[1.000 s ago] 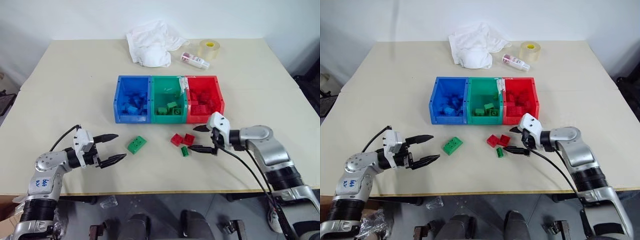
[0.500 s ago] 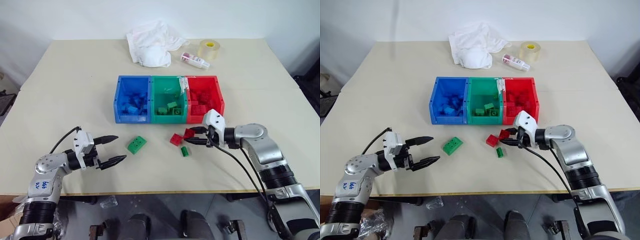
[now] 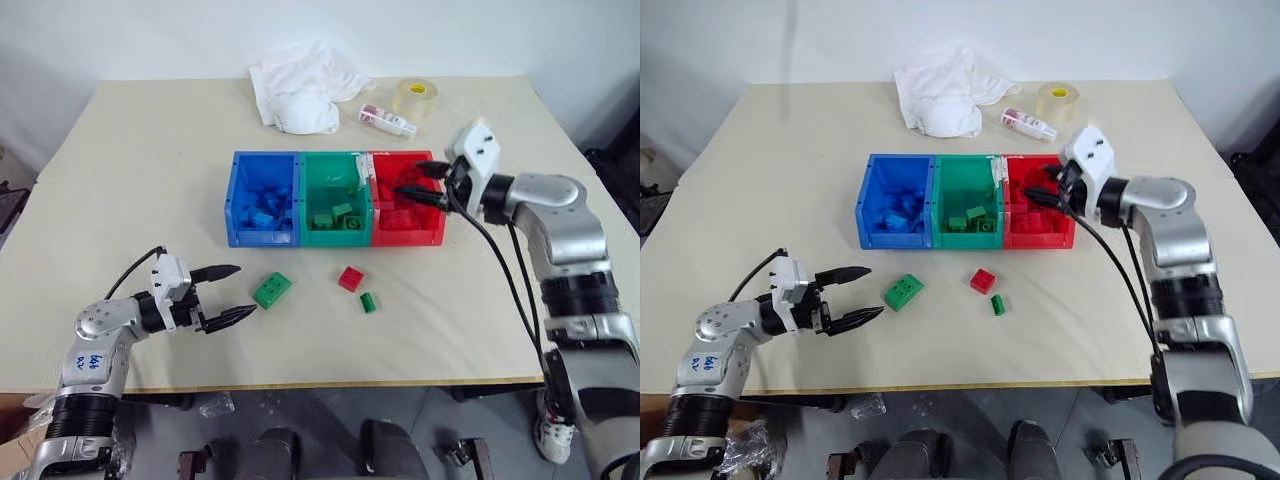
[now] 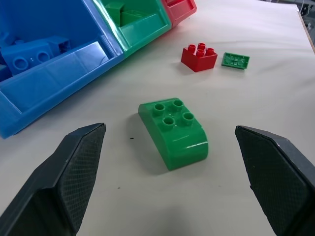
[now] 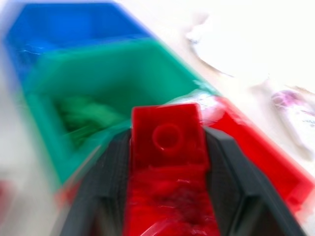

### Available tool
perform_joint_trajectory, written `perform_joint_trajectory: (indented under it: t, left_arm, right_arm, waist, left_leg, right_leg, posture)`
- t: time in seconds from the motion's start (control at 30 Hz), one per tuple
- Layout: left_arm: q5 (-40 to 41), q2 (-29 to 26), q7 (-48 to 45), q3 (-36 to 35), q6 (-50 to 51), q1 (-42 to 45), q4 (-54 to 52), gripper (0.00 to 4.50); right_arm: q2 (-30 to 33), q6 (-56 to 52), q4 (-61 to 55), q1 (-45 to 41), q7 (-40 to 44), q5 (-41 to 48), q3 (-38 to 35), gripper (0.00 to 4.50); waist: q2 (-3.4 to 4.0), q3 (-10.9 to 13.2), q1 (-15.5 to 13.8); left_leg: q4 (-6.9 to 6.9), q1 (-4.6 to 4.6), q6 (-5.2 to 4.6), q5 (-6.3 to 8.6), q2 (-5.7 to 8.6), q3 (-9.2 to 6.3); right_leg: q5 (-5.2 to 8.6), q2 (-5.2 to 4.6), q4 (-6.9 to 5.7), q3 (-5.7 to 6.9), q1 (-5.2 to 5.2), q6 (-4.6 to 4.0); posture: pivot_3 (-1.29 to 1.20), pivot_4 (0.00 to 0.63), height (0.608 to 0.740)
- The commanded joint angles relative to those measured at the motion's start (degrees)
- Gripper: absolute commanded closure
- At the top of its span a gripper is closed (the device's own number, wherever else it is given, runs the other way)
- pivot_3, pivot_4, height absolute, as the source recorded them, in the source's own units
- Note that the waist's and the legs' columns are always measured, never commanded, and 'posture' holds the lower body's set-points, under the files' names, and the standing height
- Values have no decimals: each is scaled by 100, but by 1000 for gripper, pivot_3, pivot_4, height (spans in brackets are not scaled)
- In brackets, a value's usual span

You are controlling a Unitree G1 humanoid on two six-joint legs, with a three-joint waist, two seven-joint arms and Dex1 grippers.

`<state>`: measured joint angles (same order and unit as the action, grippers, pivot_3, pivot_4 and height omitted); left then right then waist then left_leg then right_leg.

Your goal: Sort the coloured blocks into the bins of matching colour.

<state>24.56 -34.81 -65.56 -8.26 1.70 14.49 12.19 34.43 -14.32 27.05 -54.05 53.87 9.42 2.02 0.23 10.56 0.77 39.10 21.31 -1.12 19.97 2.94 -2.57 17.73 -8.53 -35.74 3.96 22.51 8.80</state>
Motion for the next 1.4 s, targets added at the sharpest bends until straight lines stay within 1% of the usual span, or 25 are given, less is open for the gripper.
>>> perform_joint_trajectory:
  t: [0.03,0.1,0.13,0.3,0.43,0.53,0.6,0.73,0.83,0.93,1.07,1.2,1.27,1.33,1.4]
  left_arm:
    - [0,-7,-76,-12,-140,94,-4,0]
    - [-2,-9,-91,-6,-153,118,22,0]
    - [-3,-12,-98,-4,-159,125,33,0]
    - [-12,-17,-147,28,-166,191,116,0]
    - [-35,-23,-240,74,-198,309,287,0]
    - [-70,-67,-329,76,-241,413,456,0]
    - [-87,-108,-392,71,-272,475,573,0]
    - [-97,-178,-471,69,-304,520,671,0]
    - [-88,-221,-499,49,-289,502,647,0]
    - [-72,-272,-515,28,-263,462,601,0]
    - [-70,-319,-498,-2,-254,435,563,0]
    - [-52,-317,-423,-21,-227,397,461,0]
    - [-44,-283,-374,-22,-209,310,334,0]
    - [-23,-235,-312,-28,-166,222,190,0]
    - [-15,-199,-253,-33,-120,139,42,0]
  right_arm:
    - [-23,436,432,-222,-21,-129,-47,953]
    - [-22,466,406,-234,28,-117,-73,261]
    - [-18,464,374,-226,52,-108,-88,18]
    - [231,94,-451,283,344,138,-232,18]
    - [846,-452,-1998,1485,1177,879,-502,18]
    - [1442,-925,-2896,2454,1592,1345,-845,18]
    - [1856,-1028,-3273,3162,1758,1448,-1137,18]
    - [2384,-1159,-3690,4292,1917,1568,-1738,18]
    - [2576,-1222,-3893,4794,1937,1632,-2048,18]
    - [2593,-1313,-4064,4882,1875,1713,-2113,18]
    - [2471,-1502,-4313,4587,1705,1758,-1705,18]
    - [2105,-1799,-4613,4093,1395,1760,-936,18]
    - [1668,-1856,-4583,3682,1155,1510,-255,18]
    - [1220,-1723,-4317,3273,931,1085,406,18]
    - [926,-1569,-4031,2993,804,713,855,18]
  waist:
    - [0,0,12]
    - [0,0,43]
    - [0,0,70]
    - [1,0,94]
    - [0,0,15]
    - [0,0,-56]
    - [0,0,-89]
    - [0,0,-109]
    - [0,0,-94]
    - [0,0,-65]
    - [-1,0,-82]
    - [-1,0,-82]
    - [-1,0,-73]
    - [-1,0,-49]
    - [-1,0,-66]
  left_leg:
    - [-2,0,0,0,1,0]
    - [-3,1,-1,0,2,-2]
    - [-3,2,-1,0,2,-2]
    - [-4,2,0,0,-3,-2]
    - [0,8,-1,0,2,-15]
    - [4,11,-3,1,6,-9]
    - [8,11,-4,1,4,-4]
    - [11,9,-4,1,0,2]
    - [10,6,-4,1,-1,4]
    - [9,0,-4,0,-6,19]
    - [10,-1,-3,0,-10,17]
    - [10,0,-3,0,-11,12]
    - [9,0,-2,0,-11,10]
    - [9,-1,-1,1,-11,12]
    - [8,1,0,0,-11,12]
  right_leg:
    - [0,-1,0,0,1,0]
    - [0,-1,0,0,2,0]
    - [0,-2,0,0,2,0]
    - [0,1,-2,1,4,0]
    - [0,-2,-2,8,0,0]
    - [-1,-4,3,6,-1,1]
    - [-1,-3,7,6,-4,2]
    - [-1,-2,11,6,-10,3]
    - [-1,-2,9,5,-9,3]
    - [-1,-1,9,0,-10,3]
    - [-1,0,10,0,-10,3]
    - [-1,0,13,1,-9,3]
    - [-1,1,13,1,-9,3]
    - [-1,1,14,-2,-7,3]
    - [-1,1,11,-2,-3,2]
  posture:
    - [0,150,740]
    - [0,150,740]
    - [0,150,740]
    - [0,150,740]
    - [0,150,740]
    - [0,150,740]
    - [0,150,740]
    - [0,150,740]
    - [0,150,740]
    - [0,150,740]
    - [0,150,740]
    - [0,150,740]
    - [0,150,740]
    - [0,150,740]
    - [0,150,740]
